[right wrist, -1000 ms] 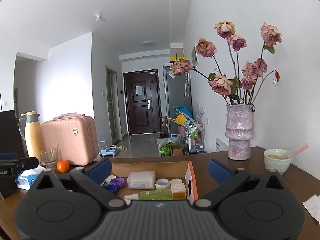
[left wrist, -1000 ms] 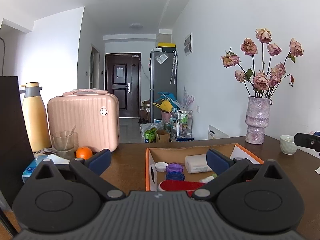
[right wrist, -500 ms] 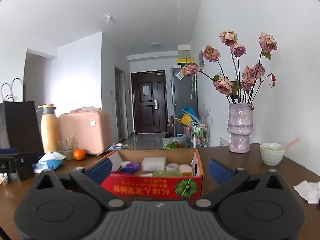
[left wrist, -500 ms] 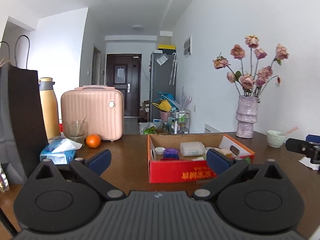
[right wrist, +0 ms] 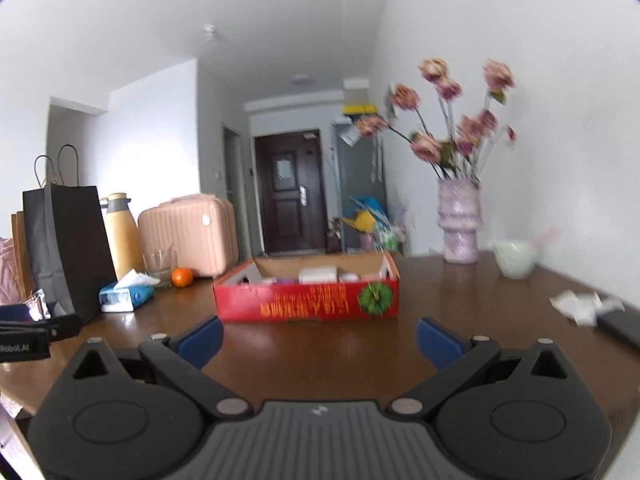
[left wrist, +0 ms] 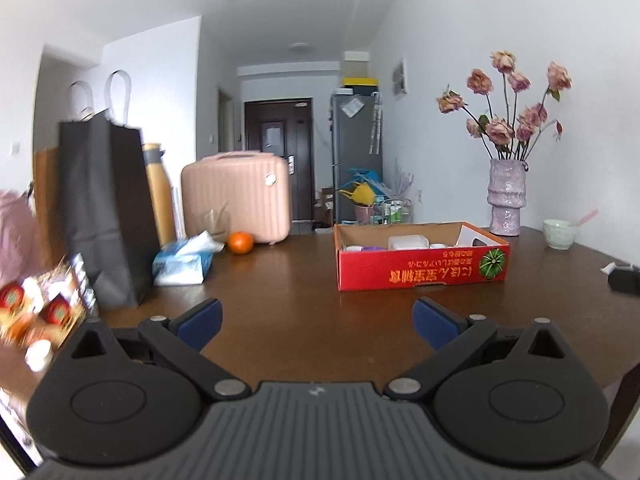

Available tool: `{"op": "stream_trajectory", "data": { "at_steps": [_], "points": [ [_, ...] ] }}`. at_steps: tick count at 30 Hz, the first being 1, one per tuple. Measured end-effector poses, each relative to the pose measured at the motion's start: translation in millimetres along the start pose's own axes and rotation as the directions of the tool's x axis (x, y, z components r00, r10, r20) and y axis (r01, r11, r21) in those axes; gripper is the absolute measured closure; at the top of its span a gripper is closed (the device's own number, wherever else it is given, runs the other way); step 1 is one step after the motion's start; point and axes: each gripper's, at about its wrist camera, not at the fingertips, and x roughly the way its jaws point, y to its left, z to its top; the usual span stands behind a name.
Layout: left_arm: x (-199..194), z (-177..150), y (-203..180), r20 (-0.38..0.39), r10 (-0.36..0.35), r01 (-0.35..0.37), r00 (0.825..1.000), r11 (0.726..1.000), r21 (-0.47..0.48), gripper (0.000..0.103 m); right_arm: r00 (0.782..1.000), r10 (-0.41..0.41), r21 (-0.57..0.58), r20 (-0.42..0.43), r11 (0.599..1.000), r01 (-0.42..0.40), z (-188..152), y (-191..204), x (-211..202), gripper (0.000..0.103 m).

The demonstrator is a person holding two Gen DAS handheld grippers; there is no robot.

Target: Organize rigid objects

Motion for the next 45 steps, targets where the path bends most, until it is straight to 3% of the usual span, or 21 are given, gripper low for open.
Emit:
{"op": "stream_trajectory", "data": {
  "at_steps": [4, 8, 10, 18, 45],
  "points": [
    [-39.3, -17.9, -8.7, -0.005, 0.007, -0.007, 1.000, 1.000, 0.020, 0.000, 0.996, -0.056, 0.034, -0.066, 0.998, 0.059, -21.9, 6.0, -38.2, 0.000],
    [-57.0, -28.5, -12.9, -0.032, -0.036, 0.036, 0.999, 0.999, 0.019, 0.000, 0.988, -0.140, -0.024, 0.058, 0.990, 0.141, -22.8, 11.9, -66.2, 0.000],
    [-55.8, -24.4, -12.1, -0.012, -0.012, 0.012, 1.000, 1.000, 0.003, 0.000, 0.988, -0.126, -0.005, 0.088, 0.992, 0.127, -21.6, 9.7, -70.0, 0.000],
    [-58.9, -22.0, -15.3, 0.017, -0.022, 0.022, 1.000, 1.000, 0.012, 0.000, 0.994, -0.105, -0.010, 0.034, 0.994, 0.106, -21.6, 10.8, -60.2, 0.000],
    [-55.1, -24.0, -13.8, 0.005, -0.028, 0.028, 1.000, 0.999, 0.018, 0.000, 0.998, -0.058, -0.022, 0.022, 0.998, 0.059, -22.0, 12.9, -56.9, 0.000]
  ]
}}
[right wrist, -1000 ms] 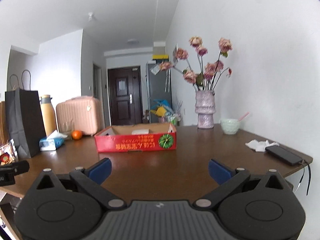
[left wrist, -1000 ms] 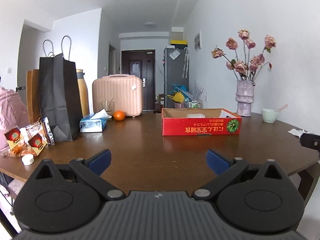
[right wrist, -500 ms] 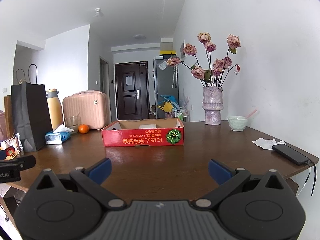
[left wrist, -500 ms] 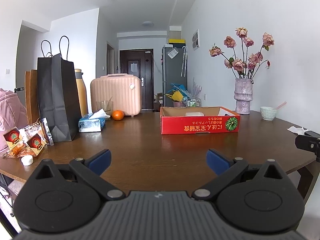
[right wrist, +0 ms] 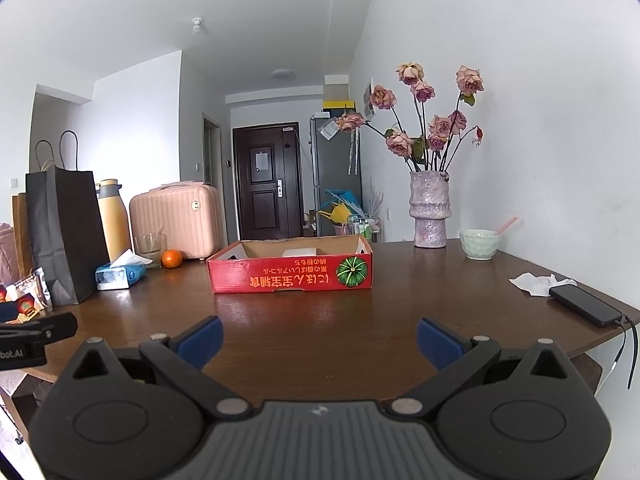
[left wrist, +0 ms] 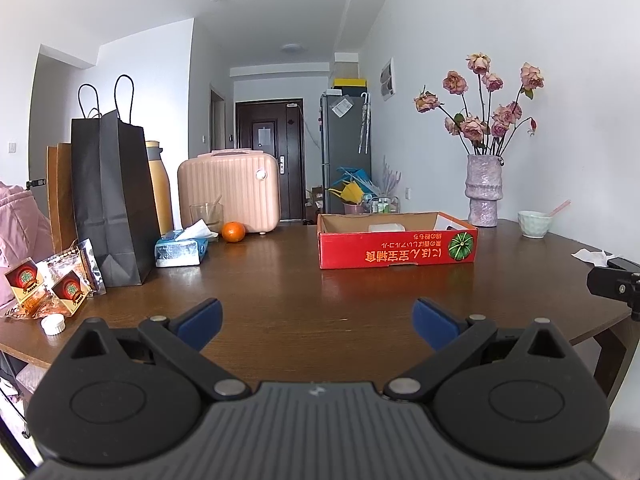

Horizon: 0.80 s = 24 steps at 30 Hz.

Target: Organize rigid objects

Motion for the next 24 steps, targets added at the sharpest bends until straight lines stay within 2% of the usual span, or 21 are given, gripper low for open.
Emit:
{"op": "stream_trajectory", "data": {
  "at_steps": [24],
  "points": [
    [-0.8, -0.6, -0.3, 0.005, -0.002, 0.002, 1.000, 1.000, 0.008, 0.000, 1.000, -0.012, 0.016, -0.010, 1.000, 0.012, -1.7, -2.3, 1.4, 0.000]
  ]
}}
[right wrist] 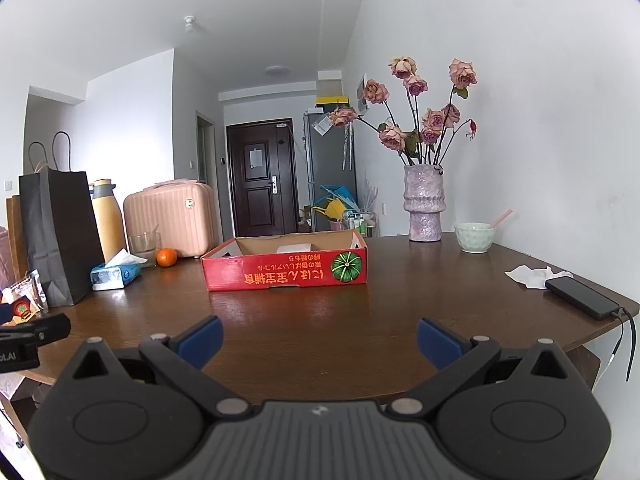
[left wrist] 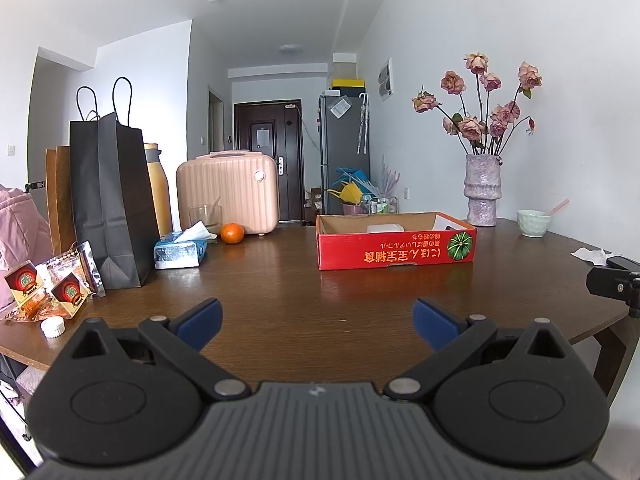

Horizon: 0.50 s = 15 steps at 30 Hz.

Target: Organize rigid objects

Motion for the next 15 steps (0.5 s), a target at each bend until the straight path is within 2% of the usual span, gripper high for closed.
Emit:
{"op": "stream_trajectory", "data": {
  "at_steps": [15],
  "points": [
    [-0.5, 0.0, 0.0, -0.001, 0.002, -0.002, 1.000, 1.000, 0.002, 0.000, 1.000, 0.001, 0.006, -0.002, 1.000, 0.000, -0.6, -0.5, 0.5, 0.000]
  ]
}}
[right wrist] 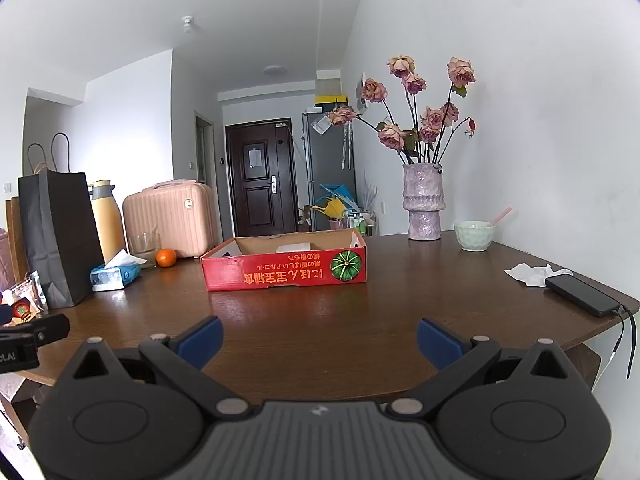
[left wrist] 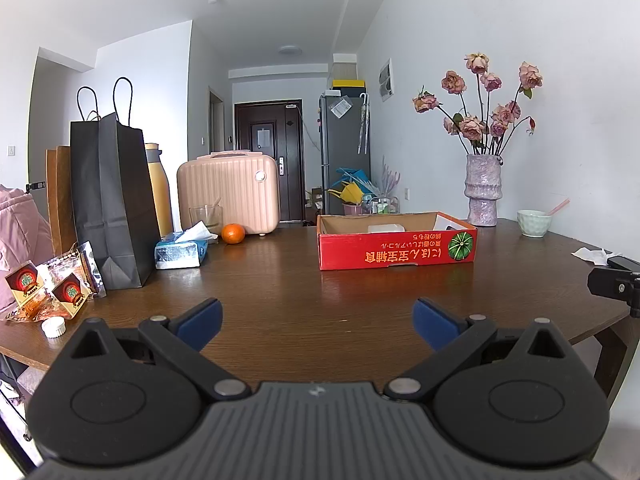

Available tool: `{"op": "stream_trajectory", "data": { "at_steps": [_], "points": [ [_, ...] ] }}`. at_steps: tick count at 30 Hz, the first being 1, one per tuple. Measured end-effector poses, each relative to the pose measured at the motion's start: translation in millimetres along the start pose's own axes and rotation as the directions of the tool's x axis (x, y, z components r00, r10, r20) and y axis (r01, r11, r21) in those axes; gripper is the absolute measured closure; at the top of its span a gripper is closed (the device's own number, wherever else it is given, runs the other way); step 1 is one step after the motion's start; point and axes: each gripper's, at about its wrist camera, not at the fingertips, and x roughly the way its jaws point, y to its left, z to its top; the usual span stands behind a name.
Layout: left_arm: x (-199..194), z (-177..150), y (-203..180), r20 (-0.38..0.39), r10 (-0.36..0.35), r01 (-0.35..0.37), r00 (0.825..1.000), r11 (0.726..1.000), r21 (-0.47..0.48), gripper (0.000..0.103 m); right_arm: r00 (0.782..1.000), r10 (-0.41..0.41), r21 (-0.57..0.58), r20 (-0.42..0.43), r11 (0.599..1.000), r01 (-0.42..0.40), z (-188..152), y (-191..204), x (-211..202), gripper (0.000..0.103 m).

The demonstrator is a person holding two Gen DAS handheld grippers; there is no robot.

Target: Organize rigid objects

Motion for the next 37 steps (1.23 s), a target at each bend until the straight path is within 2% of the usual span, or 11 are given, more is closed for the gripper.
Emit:
{"op": "stream_trajectory", "data": {
  "at_steps": [32, 37],
  "points": [
    [-1.4, 1.6, -3.2, 0.010, 0.021, -0.021, 1.000, 1.000, 0.022, 0.000, 1.000, -0.010, 0.022, -0.013, 1.000, 0.011, 1.0, -4.3, 3.5, 0.000],
    [-0.2, 1.0, -3.4, 0.002, -0.006, 0.006, 1.000, 1.000, 0.020, 0.000, 1.000, -0.012, 0.017, -0.018, 1.000, 0.012, -0.9, -5.2, 6.1, 0.000]
  ]
}}
